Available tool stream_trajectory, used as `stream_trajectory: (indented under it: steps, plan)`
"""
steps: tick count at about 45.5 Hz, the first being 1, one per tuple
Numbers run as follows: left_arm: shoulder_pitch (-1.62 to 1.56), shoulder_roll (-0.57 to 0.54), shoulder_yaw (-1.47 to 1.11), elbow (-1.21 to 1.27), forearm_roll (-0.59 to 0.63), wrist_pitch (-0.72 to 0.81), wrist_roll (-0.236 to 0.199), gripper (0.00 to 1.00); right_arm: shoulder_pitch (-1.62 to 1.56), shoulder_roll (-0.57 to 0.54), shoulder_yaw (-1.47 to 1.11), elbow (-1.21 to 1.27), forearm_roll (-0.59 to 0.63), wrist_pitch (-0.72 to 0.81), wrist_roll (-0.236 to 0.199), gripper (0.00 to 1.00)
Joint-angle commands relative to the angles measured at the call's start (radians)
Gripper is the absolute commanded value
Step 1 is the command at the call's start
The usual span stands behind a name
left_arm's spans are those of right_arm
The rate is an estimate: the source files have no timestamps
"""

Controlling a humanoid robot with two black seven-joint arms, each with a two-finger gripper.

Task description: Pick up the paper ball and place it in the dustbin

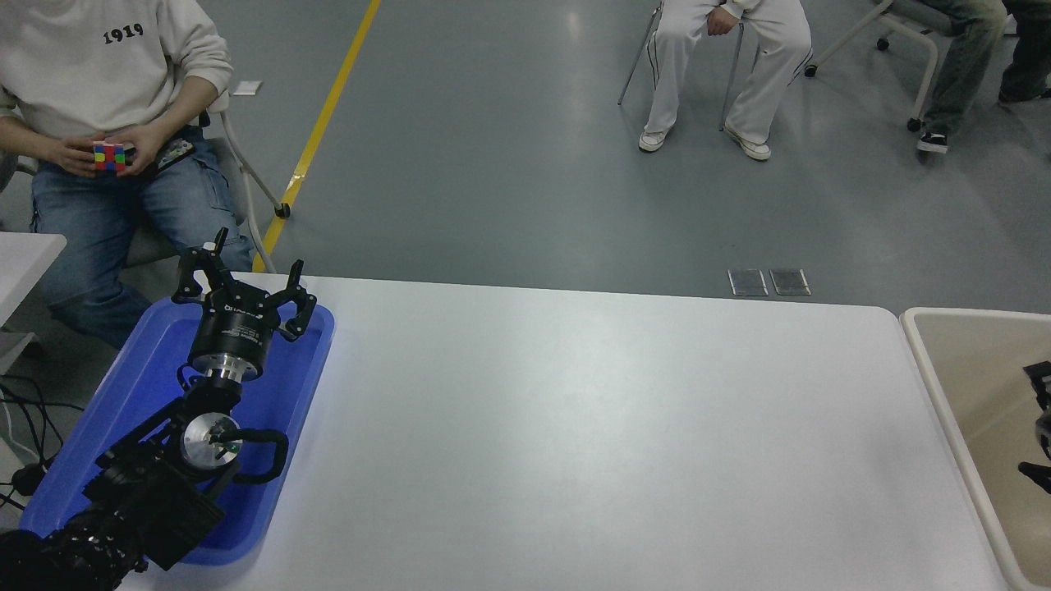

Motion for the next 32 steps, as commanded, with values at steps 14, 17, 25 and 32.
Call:
stream_trajectory:
  steps: [14, 17, 25, 32]
  plan:
    - [0.000, 0.000, 0.000, 0.000, 0.000, 0.000, -0.002, 1.00, -0.141, -0.060, 0.670, 0.318, 0.004, 0.038, 0.005, 1.00]
    - [0.000, 0.001, 0.000, 0.000, 0.000, 0.000, -0.002, 1.00, -0.166, -0.041, 0.698, 0.349, 0.009, 0.042, 0.012, 1.00]
    - [0.000, 0.000, 0.000, 0.000, 0.000, 0.000, -0.002, 1.00, -0.235, -0.020, 0.746, 0.432, 0.139, 0.159, 0.233, 1.00]
    - [0.000, 0.000, 0.000, 0.000, 0.000, 0.000, -0.002, 1.00, -0.258, 0.020, 0.743, 0.459, 0.145, 0.245, 0.391, 1.00]
